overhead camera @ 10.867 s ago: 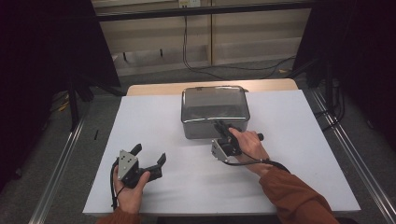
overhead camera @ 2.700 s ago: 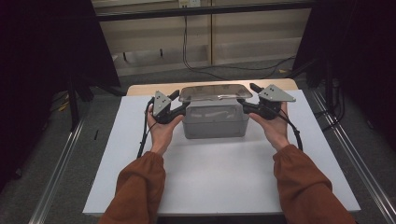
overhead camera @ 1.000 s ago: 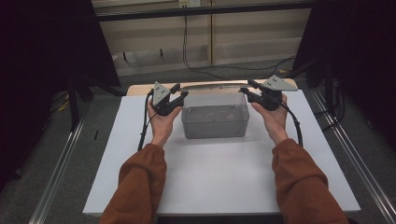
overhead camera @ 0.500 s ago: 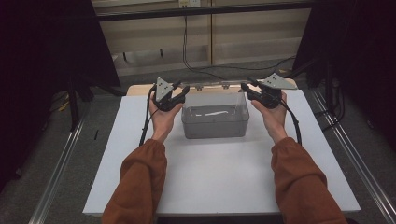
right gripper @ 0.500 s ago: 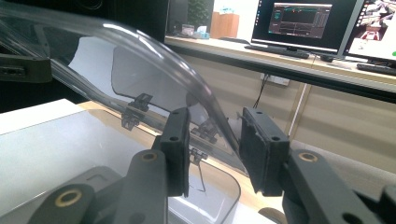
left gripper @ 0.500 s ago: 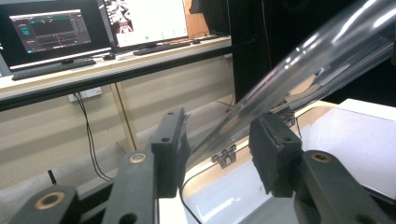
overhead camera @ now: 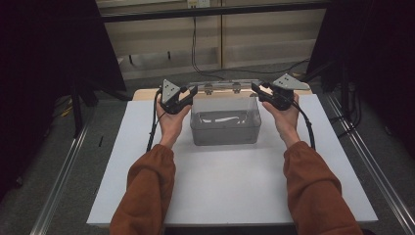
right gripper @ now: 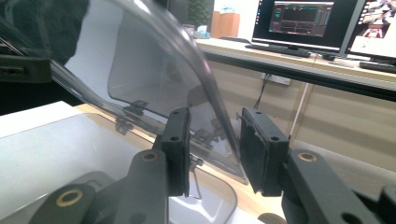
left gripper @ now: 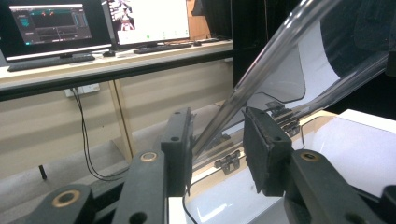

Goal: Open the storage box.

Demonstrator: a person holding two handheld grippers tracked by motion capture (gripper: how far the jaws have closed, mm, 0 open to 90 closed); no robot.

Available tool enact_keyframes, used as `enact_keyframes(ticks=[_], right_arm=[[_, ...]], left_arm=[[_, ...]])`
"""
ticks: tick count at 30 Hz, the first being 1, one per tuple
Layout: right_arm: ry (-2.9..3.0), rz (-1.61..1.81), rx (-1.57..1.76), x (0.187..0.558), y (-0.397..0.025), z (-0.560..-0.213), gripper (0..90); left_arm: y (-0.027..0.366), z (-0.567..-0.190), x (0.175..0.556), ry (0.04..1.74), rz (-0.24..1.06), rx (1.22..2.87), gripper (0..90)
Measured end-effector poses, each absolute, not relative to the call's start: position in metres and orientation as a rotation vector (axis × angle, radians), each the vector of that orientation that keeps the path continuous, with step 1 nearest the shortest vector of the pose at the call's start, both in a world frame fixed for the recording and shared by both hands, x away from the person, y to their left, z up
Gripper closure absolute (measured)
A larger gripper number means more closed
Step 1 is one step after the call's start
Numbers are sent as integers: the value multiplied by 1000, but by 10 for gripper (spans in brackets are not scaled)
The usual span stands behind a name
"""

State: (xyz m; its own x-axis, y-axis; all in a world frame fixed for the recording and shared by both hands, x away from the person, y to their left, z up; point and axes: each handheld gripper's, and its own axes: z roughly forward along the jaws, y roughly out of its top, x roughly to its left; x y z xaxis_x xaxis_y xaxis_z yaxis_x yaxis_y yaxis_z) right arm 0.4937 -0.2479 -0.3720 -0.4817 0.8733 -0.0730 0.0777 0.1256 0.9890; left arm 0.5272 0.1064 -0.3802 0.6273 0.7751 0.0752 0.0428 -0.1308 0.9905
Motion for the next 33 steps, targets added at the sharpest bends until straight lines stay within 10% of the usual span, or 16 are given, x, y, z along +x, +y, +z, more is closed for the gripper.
enact_keyframes(ticks=[33], right_arm=[[1790,1394,1000,538,-248,-401,629]], left_arm=[[104,-384,544,702,767,1634,690]])
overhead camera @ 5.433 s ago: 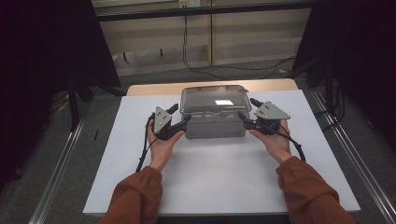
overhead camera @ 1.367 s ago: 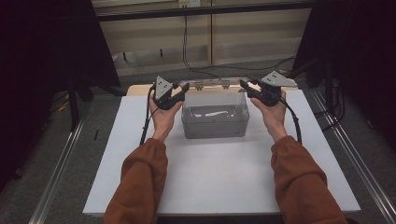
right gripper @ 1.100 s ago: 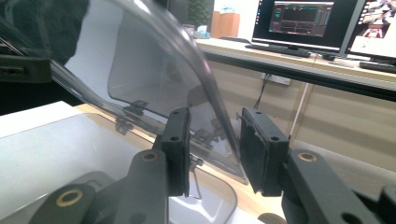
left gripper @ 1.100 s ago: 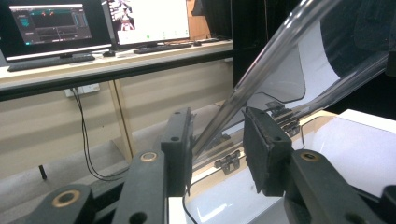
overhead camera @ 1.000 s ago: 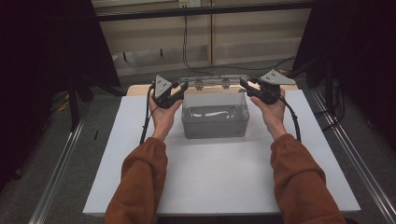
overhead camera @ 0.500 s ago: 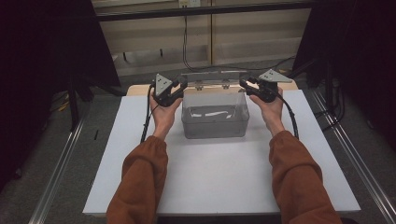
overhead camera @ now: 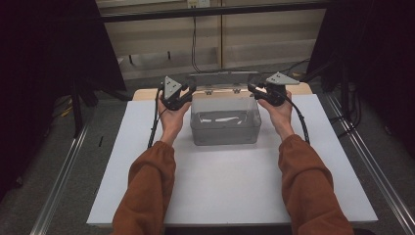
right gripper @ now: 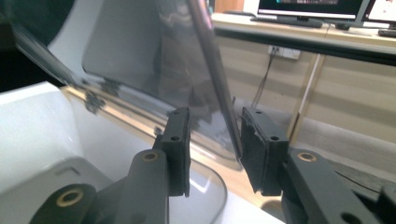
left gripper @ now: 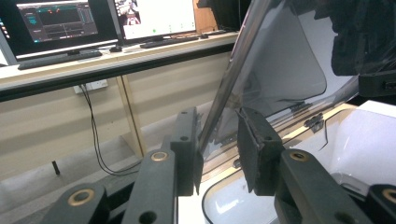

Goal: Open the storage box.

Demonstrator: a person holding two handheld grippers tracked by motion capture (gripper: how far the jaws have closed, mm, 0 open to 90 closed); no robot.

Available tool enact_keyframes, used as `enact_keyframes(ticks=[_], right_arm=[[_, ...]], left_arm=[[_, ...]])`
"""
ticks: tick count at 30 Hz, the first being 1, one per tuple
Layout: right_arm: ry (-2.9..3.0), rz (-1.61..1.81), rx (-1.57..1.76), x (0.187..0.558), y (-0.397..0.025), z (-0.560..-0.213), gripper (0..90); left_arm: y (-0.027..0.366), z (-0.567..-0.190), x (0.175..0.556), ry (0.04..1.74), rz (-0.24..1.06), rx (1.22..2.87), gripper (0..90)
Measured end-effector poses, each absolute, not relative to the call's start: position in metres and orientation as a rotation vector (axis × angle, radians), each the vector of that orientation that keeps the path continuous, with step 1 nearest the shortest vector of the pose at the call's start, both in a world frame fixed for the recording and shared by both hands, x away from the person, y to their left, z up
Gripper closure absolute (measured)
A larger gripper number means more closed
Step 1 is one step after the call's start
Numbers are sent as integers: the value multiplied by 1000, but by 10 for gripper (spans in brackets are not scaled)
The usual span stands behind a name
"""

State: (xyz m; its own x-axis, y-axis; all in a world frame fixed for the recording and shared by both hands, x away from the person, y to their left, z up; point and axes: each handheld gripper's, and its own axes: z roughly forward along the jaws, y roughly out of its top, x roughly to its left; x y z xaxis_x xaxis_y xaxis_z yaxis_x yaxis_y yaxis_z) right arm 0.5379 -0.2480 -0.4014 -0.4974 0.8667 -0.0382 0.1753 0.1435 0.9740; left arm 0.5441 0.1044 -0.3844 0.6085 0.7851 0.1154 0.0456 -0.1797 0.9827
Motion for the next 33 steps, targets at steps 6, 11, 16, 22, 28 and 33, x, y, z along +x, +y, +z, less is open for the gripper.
enact_keyframes(ticks=[6,11,16,22,28,33], right_arm=[[1796,1410,1014,544,-248,-401,625],[1786,1424,1022,545,-249,-402,626],[1788,1425,1023,548,-250,-404,642],[1788,1422,1023,550,-250,-403,660],[1790,1427,1044,554,-250,-402,666],[1790,1428,1057,556,-250,-400,677]], left_arm=[[103,-389,549,725,752,1614,701],[106,-394,555,752,749,1638,698],[106,-396,558,772,750,1636,665],[107,-400,564,805,730,1628,673],[109,-401,571,821,699,1639,679],[111,-400,576,842,673,1658,664]])
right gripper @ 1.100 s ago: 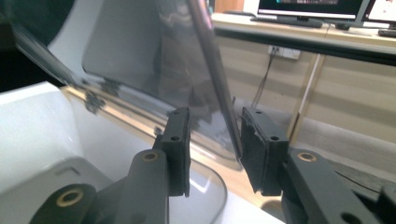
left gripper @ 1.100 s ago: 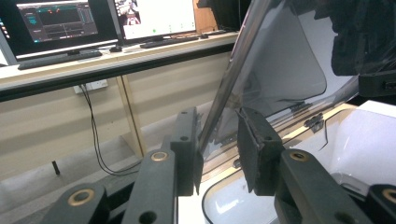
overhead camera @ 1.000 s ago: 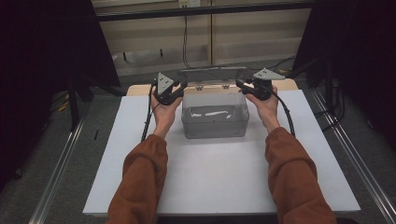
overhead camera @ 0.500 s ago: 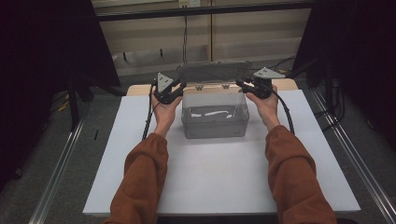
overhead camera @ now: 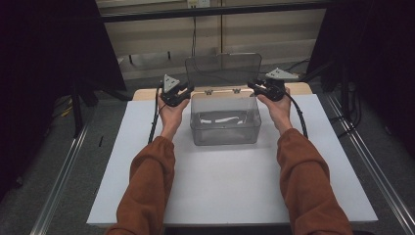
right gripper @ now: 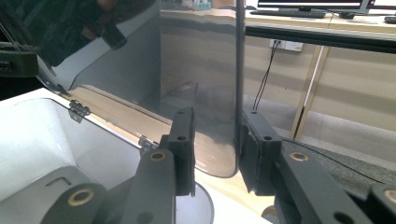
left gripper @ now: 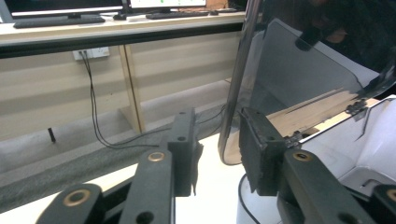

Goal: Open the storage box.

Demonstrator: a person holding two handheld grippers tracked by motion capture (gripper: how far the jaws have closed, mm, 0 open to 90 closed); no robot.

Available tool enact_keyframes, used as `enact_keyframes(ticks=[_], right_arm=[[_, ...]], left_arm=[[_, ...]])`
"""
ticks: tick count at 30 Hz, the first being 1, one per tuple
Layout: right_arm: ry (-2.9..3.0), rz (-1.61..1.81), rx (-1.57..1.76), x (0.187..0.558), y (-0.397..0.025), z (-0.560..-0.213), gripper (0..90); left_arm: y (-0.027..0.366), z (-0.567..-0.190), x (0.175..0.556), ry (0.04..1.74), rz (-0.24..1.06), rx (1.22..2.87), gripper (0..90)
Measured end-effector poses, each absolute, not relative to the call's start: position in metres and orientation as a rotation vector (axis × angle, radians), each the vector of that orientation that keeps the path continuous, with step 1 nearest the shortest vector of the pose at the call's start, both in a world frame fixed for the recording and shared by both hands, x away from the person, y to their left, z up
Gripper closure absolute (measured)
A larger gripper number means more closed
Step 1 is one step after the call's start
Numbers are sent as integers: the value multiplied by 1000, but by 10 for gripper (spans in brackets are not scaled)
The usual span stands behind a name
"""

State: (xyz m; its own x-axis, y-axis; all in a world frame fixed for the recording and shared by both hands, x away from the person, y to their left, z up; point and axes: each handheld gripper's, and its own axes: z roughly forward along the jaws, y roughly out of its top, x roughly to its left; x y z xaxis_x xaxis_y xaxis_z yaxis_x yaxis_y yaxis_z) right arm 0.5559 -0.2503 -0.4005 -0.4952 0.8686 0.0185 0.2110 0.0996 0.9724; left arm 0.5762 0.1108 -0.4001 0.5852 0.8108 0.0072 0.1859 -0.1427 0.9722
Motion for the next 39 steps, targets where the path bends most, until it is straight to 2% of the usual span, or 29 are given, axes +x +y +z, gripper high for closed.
enact_keyframes(ticks=[4,6,14,17,29,39], right_arm=[[1780,1426,1068,557,-250,-400,683],[1780,1429,1075,557,-250,-400,690],[1778,1436,1088,558,-251,-400,698],[1778,1433,1100,558,-250,-398,697],[1782,1413,1138,563,-249,-396,712],[1779,1432,1198,571,-250,-397,723]], left_arm=[[111,-403,580,882,612,1660,665],[110,-405,580,889,634,1662,669],[102,-406,584,896,567,1661,700],[99,-407,588,897,542,1707,677],[97,-405,592,915,550,1725,689],[96,-404,598,954,486,1697,693]])
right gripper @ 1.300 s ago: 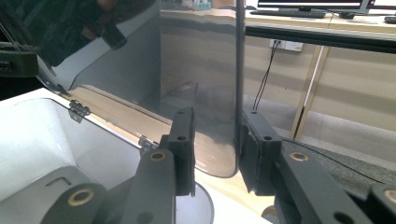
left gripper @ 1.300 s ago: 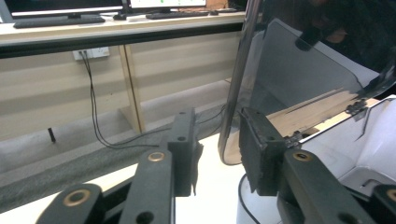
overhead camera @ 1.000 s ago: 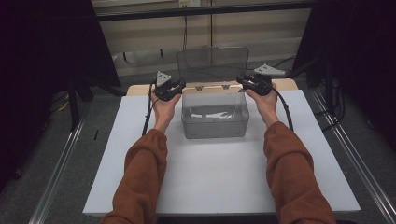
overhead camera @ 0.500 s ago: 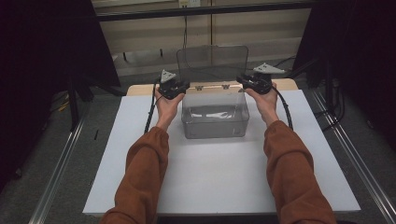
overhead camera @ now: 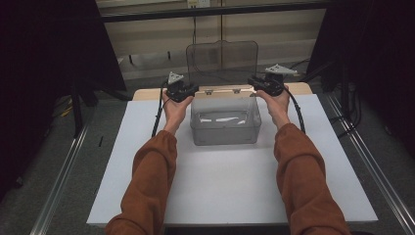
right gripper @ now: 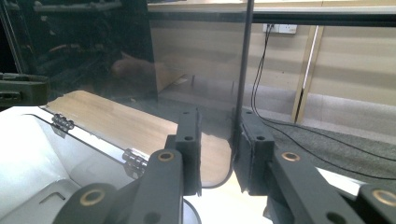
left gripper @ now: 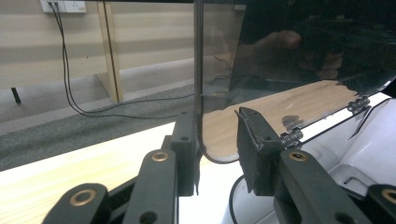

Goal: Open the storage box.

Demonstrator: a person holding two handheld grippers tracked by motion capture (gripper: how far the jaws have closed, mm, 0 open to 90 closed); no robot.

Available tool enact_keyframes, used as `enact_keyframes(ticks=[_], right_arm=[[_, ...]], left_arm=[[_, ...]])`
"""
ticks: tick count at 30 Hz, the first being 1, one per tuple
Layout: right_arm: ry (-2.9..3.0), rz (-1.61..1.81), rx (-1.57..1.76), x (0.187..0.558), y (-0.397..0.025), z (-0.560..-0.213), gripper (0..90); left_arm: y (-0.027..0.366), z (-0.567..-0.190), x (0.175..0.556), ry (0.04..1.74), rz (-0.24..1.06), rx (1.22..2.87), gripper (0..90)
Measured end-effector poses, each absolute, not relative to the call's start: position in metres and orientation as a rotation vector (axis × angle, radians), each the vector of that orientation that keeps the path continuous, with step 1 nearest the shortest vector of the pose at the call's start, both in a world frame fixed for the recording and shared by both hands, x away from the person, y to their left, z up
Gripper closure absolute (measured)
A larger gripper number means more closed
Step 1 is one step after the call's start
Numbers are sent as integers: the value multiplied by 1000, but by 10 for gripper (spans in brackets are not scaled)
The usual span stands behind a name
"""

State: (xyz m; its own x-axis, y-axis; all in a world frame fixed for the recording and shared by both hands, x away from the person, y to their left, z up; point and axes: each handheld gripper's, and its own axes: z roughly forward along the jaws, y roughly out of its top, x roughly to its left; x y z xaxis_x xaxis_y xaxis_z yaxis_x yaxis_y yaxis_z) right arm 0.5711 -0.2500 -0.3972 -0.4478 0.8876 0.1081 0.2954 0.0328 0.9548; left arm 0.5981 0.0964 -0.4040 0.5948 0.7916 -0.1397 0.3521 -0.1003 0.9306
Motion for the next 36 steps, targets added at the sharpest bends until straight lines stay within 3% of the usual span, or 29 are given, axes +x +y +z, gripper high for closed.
enact_keyframes(ticks=[15,36], right_arm=[[1811,1431,1318,580,-250,-394,707],[1789,1475,1461,587,-250,-401,686]], left_arm=[[91,-398,603,988,487,1776,622],[86,-402,609,1038,443,1753,503]])
